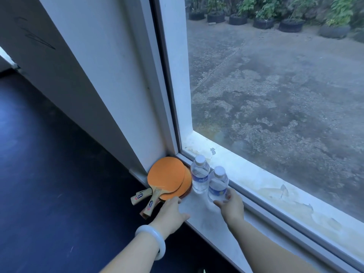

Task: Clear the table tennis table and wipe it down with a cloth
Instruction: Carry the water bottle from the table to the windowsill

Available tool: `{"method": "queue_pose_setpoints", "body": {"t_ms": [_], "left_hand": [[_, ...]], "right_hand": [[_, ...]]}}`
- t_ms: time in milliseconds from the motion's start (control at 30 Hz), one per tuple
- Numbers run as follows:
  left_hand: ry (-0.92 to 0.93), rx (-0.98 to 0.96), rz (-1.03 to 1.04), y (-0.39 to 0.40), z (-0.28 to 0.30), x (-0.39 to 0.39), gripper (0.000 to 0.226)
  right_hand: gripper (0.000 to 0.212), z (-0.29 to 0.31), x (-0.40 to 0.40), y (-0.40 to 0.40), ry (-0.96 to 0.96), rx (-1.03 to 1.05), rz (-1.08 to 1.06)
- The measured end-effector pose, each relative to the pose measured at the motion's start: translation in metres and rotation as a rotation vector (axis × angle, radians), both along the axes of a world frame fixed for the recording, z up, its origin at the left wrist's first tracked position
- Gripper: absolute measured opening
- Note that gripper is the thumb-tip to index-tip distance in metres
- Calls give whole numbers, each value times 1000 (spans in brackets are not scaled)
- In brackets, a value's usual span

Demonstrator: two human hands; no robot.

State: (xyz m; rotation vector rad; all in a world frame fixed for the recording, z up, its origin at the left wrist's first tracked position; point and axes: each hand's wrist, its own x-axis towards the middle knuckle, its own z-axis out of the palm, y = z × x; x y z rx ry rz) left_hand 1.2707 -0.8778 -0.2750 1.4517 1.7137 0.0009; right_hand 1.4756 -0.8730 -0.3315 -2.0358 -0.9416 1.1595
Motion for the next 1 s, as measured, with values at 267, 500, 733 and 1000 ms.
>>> {"method": "queue_pose_setpoints", "body": {"t_ms": [267, 500, 733, 1000], "left_hand": [[13, -14, -6, -8, 1, -2, 56], [38, 11, 5, -15, 7, -4, 56], [83, 46, 74, -23, 13, -17, 53], [60, -7, 125, -34, 7, -24, 53]], "right_hand": [[48, 1, 8, 4, -19, 5, 34], [44, -6, 8, 7, -34, -80, 96], [40, -6, -5, 10, 34, -51, -24], [26, -9, -17, -4, 82, -219, -110]]}}
